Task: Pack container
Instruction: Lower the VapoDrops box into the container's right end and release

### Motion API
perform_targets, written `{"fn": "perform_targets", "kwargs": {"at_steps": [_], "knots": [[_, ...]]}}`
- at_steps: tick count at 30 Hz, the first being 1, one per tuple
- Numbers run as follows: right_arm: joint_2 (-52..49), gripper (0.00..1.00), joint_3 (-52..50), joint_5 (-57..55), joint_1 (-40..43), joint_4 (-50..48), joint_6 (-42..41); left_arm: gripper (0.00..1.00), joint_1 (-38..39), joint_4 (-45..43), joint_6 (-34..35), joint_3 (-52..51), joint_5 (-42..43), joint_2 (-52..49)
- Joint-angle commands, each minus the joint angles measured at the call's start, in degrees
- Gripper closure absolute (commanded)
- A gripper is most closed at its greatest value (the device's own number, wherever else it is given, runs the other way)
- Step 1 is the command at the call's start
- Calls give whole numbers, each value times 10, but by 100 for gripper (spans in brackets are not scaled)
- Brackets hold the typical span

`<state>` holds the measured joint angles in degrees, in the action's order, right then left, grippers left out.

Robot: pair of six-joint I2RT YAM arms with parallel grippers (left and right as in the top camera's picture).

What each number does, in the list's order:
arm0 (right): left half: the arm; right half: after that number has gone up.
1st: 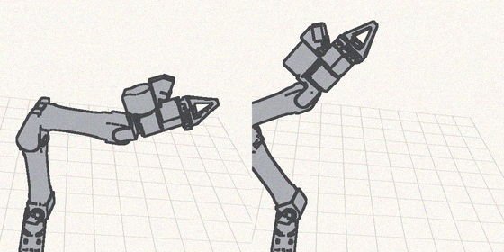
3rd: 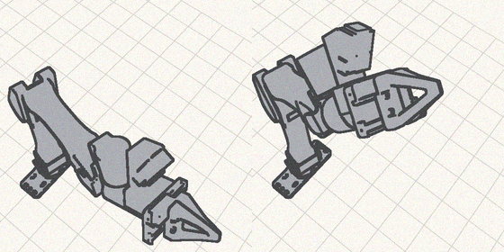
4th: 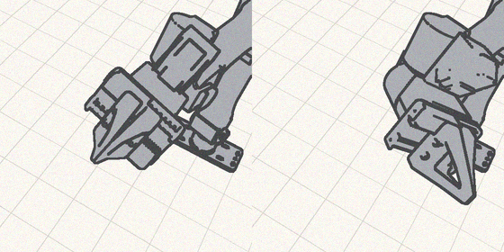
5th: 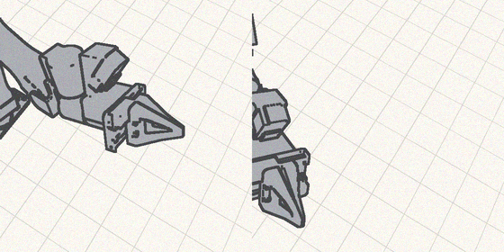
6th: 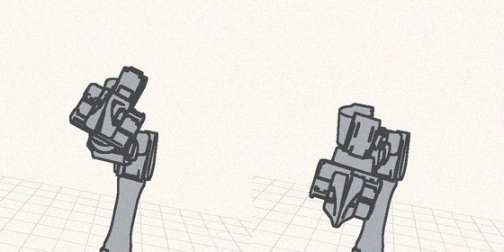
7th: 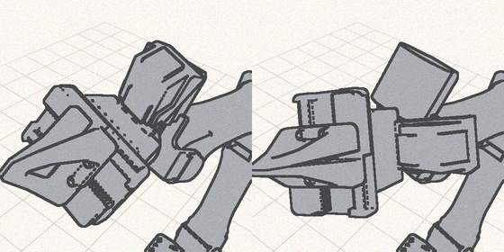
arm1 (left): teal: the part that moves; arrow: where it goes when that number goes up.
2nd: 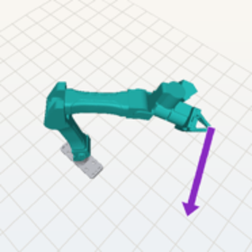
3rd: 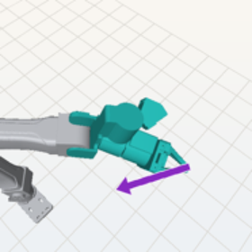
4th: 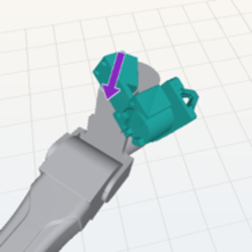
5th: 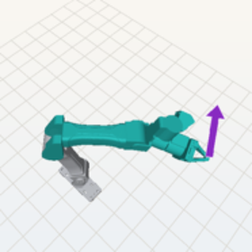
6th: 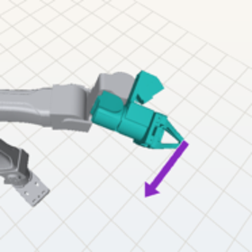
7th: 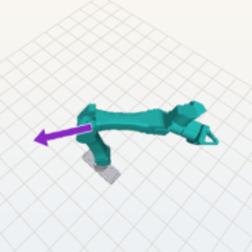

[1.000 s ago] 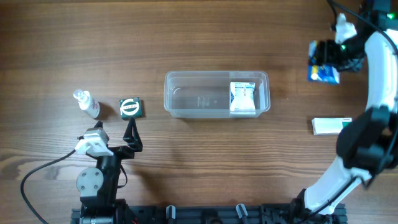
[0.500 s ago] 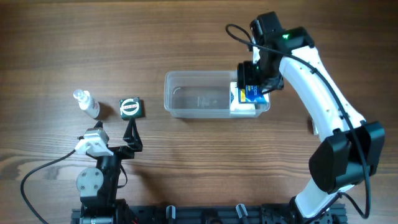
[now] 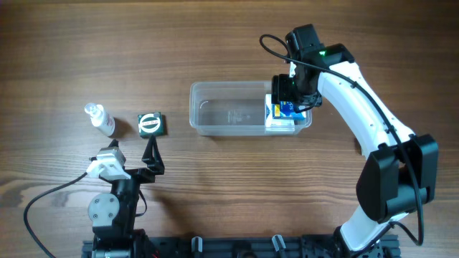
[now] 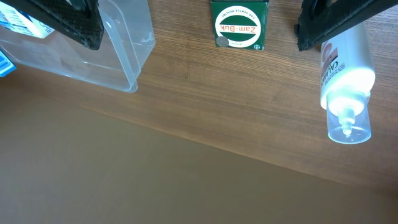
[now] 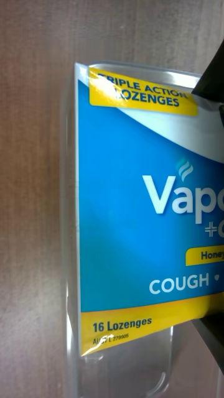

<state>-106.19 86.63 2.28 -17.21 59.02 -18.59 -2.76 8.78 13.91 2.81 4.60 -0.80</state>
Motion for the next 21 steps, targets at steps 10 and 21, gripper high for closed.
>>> {"fn": "perform_targets", "kwargs": {"at_steps": [10, 21], "knots": [[-4, 23, -5, -10, -1, 9, 20, 0, -3, -2, 2, -4, 5, 4], [-4, 17, -19, -9, -1, -10, 21, 0, -3, -2, 2, -4, 5, 4]]}}
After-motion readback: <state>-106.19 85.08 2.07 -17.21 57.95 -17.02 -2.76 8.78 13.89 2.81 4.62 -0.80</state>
